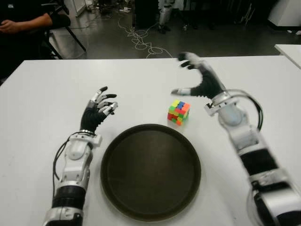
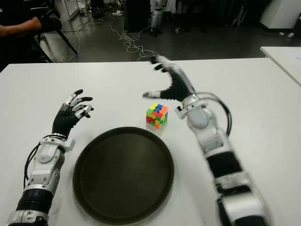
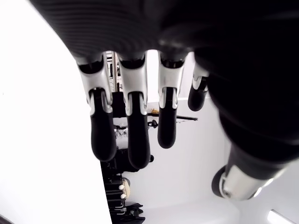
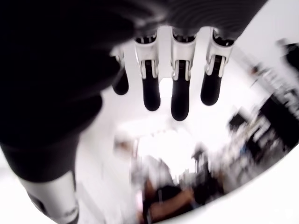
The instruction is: Pick up the Rubik's Cube and put it in the plate
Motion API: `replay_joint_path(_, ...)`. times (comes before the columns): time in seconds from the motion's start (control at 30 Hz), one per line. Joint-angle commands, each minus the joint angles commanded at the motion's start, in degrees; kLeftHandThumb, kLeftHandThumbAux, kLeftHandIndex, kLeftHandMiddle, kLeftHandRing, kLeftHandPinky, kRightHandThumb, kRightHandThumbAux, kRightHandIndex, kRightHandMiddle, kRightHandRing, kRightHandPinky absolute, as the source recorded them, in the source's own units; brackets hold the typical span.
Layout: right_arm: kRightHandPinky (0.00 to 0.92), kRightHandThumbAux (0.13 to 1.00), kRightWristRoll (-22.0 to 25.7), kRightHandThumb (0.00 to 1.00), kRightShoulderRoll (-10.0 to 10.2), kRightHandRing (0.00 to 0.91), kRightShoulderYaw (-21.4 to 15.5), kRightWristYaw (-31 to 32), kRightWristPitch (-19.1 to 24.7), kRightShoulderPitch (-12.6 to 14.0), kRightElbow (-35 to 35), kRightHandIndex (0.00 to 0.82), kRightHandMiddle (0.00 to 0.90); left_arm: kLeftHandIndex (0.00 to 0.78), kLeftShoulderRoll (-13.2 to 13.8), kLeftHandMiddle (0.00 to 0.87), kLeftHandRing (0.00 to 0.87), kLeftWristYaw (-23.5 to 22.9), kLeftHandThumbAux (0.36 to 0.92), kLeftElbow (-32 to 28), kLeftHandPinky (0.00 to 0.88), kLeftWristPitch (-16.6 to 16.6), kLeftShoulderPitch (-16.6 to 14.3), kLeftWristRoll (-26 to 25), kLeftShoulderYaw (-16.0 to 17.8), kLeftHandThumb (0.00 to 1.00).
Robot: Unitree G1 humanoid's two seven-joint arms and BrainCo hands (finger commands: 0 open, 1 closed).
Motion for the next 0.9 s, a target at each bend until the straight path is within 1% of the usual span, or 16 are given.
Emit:
replay_joint_path(0.13,0.202,0.774,-2.69,0.0,-2.29,0.221,2.17,2.12,-1.6,-1.75,0.62,0.183,0.222,0.093,0.17,0.294,0.406,0.16,0.67,-0.32,0.492,0.36,-0.01,0.13,0.0,0.468)
replay_joint_path(0.23,0.194,0.766,-4.56,0.0,-2.95,0.219,3.34,3.16,-1.31,-2.46,0.5,0.179,0.219,0.095,0.26,0.298,0.413,0.48,0.665,-0.45,0.492,0.55,0.03,0.39,0.0,0.466)
replay_joint_path(0.5,0.164,0.76,-7.58,0.0,-4.2,0.182,5.17,7.27,2.68,-2.71,-2.66,0.154,0.181,0.096,0.44,0.29,0.402,0.62,0.679,-0.66,0.495,0.71,0.15,0.69,-0.1,0.461)
replay_joint_path(0.7,0.152,0.767,-8.67,0.0,-6.03,0.165,6.46,13.57,5.97,-2.87,-6.53,0.132,0.158,0.101,0.26,0.295,0.403,0.19,0.681,-0.96,0.499,0.72,0.26,0.17,-0.01,0.47)
replay_joint_path(0.9,0.143,0.762,-9.26,0.0,-7.62,0.153,7.0,18.19,8.35,-2.47,-9.93,0.11,0.142,0.101,0.05,0.296,0.402,0.21,0.679,-1.42,0.492,1.05,0.42,0.01,-0.03,0.467)
